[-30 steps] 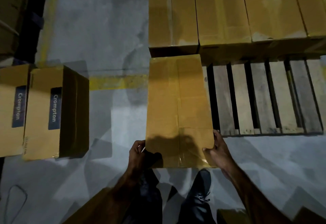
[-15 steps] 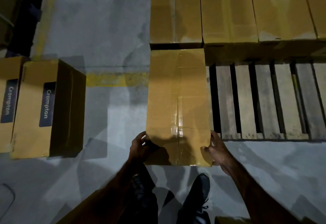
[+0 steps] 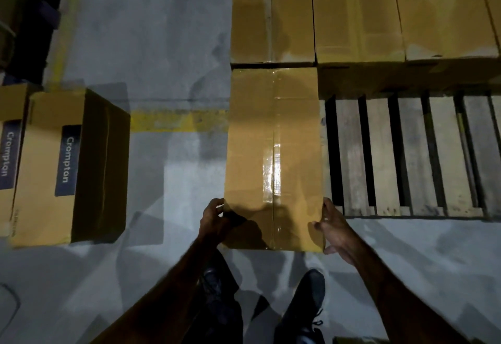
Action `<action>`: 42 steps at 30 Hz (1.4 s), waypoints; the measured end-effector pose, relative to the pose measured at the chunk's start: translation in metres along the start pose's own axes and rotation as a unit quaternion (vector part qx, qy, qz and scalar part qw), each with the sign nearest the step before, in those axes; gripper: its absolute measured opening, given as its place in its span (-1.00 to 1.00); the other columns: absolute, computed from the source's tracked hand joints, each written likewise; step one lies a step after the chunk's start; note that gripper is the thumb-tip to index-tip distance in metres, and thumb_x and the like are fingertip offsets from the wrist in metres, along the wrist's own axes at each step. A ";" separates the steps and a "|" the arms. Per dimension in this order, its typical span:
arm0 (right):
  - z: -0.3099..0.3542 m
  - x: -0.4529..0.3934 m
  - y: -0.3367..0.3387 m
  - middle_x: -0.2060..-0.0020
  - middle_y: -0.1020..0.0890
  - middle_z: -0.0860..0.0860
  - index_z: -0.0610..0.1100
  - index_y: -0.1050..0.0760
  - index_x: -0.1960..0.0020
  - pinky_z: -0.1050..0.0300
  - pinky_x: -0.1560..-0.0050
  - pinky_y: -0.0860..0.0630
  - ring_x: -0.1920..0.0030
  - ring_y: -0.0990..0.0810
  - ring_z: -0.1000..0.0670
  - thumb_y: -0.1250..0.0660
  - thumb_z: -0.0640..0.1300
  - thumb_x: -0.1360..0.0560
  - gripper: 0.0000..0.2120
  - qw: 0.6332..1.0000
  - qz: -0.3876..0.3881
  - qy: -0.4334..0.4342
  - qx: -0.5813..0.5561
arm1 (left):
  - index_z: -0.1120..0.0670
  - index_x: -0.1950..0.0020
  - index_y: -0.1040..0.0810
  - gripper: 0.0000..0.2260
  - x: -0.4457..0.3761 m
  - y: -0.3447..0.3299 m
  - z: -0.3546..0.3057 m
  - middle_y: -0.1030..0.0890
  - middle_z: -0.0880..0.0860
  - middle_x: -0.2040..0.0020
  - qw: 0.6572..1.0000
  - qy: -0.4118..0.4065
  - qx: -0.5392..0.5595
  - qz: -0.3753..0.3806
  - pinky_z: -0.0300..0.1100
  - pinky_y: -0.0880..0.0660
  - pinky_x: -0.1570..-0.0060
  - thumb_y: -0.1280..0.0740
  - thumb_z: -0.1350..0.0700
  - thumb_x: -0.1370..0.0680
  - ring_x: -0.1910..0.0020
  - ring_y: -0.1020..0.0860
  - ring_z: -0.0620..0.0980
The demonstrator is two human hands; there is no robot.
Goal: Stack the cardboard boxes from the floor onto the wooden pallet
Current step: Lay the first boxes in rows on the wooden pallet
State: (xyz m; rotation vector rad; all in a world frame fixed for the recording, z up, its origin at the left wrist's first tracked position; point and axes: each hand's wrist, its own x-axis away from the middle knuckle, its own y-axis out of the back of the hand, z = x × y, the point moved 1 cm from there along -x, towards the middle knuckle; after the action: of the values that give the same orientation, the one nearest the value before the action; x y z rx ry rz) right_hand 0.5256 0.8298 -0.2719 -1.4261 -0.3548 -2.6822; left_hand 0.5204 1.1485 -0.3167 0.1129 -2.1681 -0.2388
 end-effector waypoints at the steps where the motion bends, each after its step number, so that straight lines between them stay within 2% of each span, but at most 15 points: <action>1: 0.002 -0.002 0.000 -0.10 -0.51 0.26 0.21 -0.29 -0.38 -0.12 0.00 -0.52 -0.09 -0.51 0.05 -0.27 -0.37 -0.66 -0.46 1.000 0.000 -0.003 0.000 | -0.04 -0.27 -0.51 -0.21 -0.002 0.000 -0.001 -0.67 0.07 -0.25 1.000 0.003 0.000 0.001 0.20 -0.64 -0.20 -0.72 -0.12 -0.11 -0.19 -0.67 0.13; 4: 0.005 -0.008 0.001 -0.14 -0.52 0.28 0.26 -0.31 -0.38 -0.22 0.10 -0.57 -0.12 -0.49 0.02 -0.28 -0.34 -0.66 -0.45 1.000 0.008 -0.021 -0.008 | -0.05 -0.23 -0.51 -0.42 -0.003 -0.001 -0.006 -0.66 0.08 -0.25 1.000 -0.004 -0.008 0.001 0.19 -0.65 -0.18 -0.72 0.09 -0.33 -0.18 -0.66 0.13; 6: 0.006 -0.009 0.000 -0.14 -0.52 0.29 0.24 -0.31 -0.38 -0.17 0.14 -0.57 -0.12 -0.51 0.01 -0.27 -0.35 -0.66 -0.46 1.000 0.007 -0.020 -0.008 | -0.04 -0.21 -0.51 -0.47 -0.004 -0.002 -0.007 -0.66 0.10 -0.24 1.000 -0.003 -0.003 -0.001 0.20 -0.65 -0.18 -0.70 0.12 -0.37 -0.18 -0.66 0.15; 9: 0.006 -0.010 -0.002 -0.13 -0.52 0.28 0.18 -0.30 -0.43 -0.05 0.16 -0.53 -0.11 -0.53 0.05 -0.27 -0.38 -0.66 -0.45 1.000 0.004 -0.016 -0.010 | -0.02 -0.21 -0.50 -0.40 -0.005 -0.001 -0.008 -0.65 0.11 -0.26 1.000 0.009 0.003 -0.004 0.27 -0.63 -0.19 -0.73 0.04 -0.30 -0.21 -0.65 0.20; 11: 0.005 -0.012 -0.002 -0.13 -0.52 0.28 0.17 -0.29 -0.45 -0.07 0.11 -0.52 -0.05 -0.50 0.14 -0.27 -0.38 -0.66 -0.43 1.000 0.000 -0.016 -0.008 | -0.03 -0.20 -0.50 -0.44 -0.005 -0.002 -0.009 -0.64 0.10 -0.27 1.000 0.006 0.006 0.001 0.28 -0.61 -0.20 -0.71 0.06 -0.34 -0.22 -0.64 0.23; 14: 0.005 -0.014 -0.003 -0.13 -0.52 0.27 0.14 -0.29 -0.47 -0.13 0.07 -0.52 -0.05 -0.50 0.15 -0.28 -0.38 -0.65 -0.43 1.000 -0.006 -0.014 -0.003 | -0.01 -0.20 -0.49 -0.51 -0.003 -0.005 -0.010 -0.63 0.08 -0.27 1.000 0.000 0.010 0.007 0.27 -0.58 -0.20 -0.66 0.10 -0.39 -0.22 -0.62 0.22; 19: 0.004 -0.015 -0.002 -0.15 -0.54 0.26 0.10 -0.32 -0.47 -0.14 -0.05 -0.50 -0.09 -0.52 0.14 -0.26 -0.41 -0.64 -0.44 1.000 -0.012 -0.008 -0.005 | -0.21 -0.01 -0.53 -0.50 -0.009 -0.006 -0.006 -0.67 0.03 -0.21 1.000 -0.016 -0.004 -0.005 0.29 -0.64 -0.12 -0.69 -0.11 -0.19 -0.15 -0.67 0.17; 21: 0.003 -0.015 -0.001 -0.15 -0.54 0.25 0.11 -0.33 -0.47 -0.13 -0.03 -0.50 -0.09 -0.53 0.12 -0.25 -0.42 -0.64 -0.44 1.000 -0.016 -0.008 -0.009 | -0.19 0.00 -0.55 -0.55 -0.006 -0.007 -0.008 -0.67 0.03 -0.18 1.000 -0.023 0.002 -0.009 0.25 -0.65 -0.10 -0.71 0.01 -0.28 -0.13 -0.68 0.17; 23: 0.002 -0.015 0.000 -0.14 -0.53 0.26 0.12 -0.33 -0.46 -0.10 -0.01 -0.52 -0.08 -0.53 0.11 -0.24 -0.42 -0.64 -0.43 1.000 -0.019 -0.006 -0.017 | -0.06 -0.09 -0.54 -0.61 -0.004 -0.009 -0.009 -0.67 0.02 -0.17 1.000 -0.026 0.005 -0.009 0.21 -0.66 -0.11 -0.65 0.18 -0.43 -0.13 -0.68 0.13; 26: 0.002 -0.015 0.001 -0.13 -0.52 0.28 0.14 -0.33 -0.44 -0.05 0.03 -0.53 -0.07 -0.52 0.14 -0.25 -0.43 -0.64 -0.43 1.000 -0.018 0.001 -0.021 | 0.02 -0.15 -0.53 -0.61 -0.008 -0.009 -0.005 -0.68 0.01 -0.17 1.000 -0.028 -0.004 -0.013 0.20 -0.67 -0.10 -0.63 0.22 -0.45 -0.13 -0.69 0.10; 29: 0.000 -0.016 0.000 -0.16 -0.53 0.30 0.18 -0.33 -0.43 0.02 0.14 -0.54 -0.10 -0.53 0.14 -0.25 -0.43 -0.64 -0.41 1.000 -0.014 0.001 -0.024 | -0.03 -0.14 -0.54 -0.64 -0.012 -0.009 0.000 -0.69 0.07 -0.22 0.999 -0.027 -0.011 -0.032 0.18 -0.68 -0.10 -0.58 0.28 -0.49 -0.10 -0.71 0.11; 31: -0.002 -0.016 0.000 -0.17 -0.54 0.30 0.20 -0.34 -0.42 -0.06 0.07 -0.59 -0.12 -0.55 0.11 -0.25 -0.42 -0.63 -0.41 1.000 -0.012 0.003 -0.018 | -0.08 -0.13 -0.54 -0.67 -0.014 -0.009 0.004 -0.68 0.07 -0.25 0.998 -0.029 -0.017 -0.044 0.19 -0.67 -0.13 -0.52 0.28 -0.53 -0.11 -0.71 0.11; 35: -0.004 -0.017 0.000 -0.16 -0.56 0.28 0.23 -0.35 -0.38 -0.28 -0.12 -0.64 -0.14 -0.58 0.02 -0.28 -0.39 -0.62 -0.42 1.000 -0.011 0.003 -0.007 | -0.11 -0.13 -0.54 -0.67 -0.017 -0.007 0.004 -0.68 0.02 -0.23 0.998 -0.033 -0.027 -0.055 0.15 -0.67 -0.15 -0.55 0.21 -0.53 -0.13 -0.70 0.07; 38: -0.005 -0.018 -0.001 -0.19 -0.56 0.24 0.24 -0.34 -0.40 -0.34 -0.16 -0.63 -0.19 -0.58 -0.05 -0.30 -0.38 -0.61 -0.40 1.000 -0.011 0.004 0.006 | -0.12 -0.14 -0.55 -0.67 -0.017 -0.007 0.005 -0.67 0.03 -0.26 0.998 -0.025 -0.024 -0.053 0.17 -0.67 -0.15 -0.53 0.24 -0.54 -0.15 -0.69 0.08; 42: -0.006 -0.017 0.000 -0.16 -0.54 0.31 0.28 -0.30 -0.39 -0.30 -0.21 -0.61 -0.18 -0.58 0.01 -0.30 -0.38 -0.62 -0.38 1.000 -0.008 0.005 0.005 | -0.11 -0.17 -0.55 -0.63 -0.016 -0.008 0.007 -0.67 -0.01 -0.25 0.999 -0.013 -0.011 -0.048 0.17 -0.67 -0.13 -0.60 0.19 -0.49 -0.16 -0.69 0.08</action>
State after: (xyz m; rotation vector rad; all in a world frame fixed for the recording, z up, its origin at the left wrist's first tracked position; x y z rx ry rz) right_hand 0.5309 0.8277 -0.2892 -1.4140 -0.3792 -2.6943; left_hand 0.5238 1.1446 -0.3353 0.2011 -2.1880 -0.3211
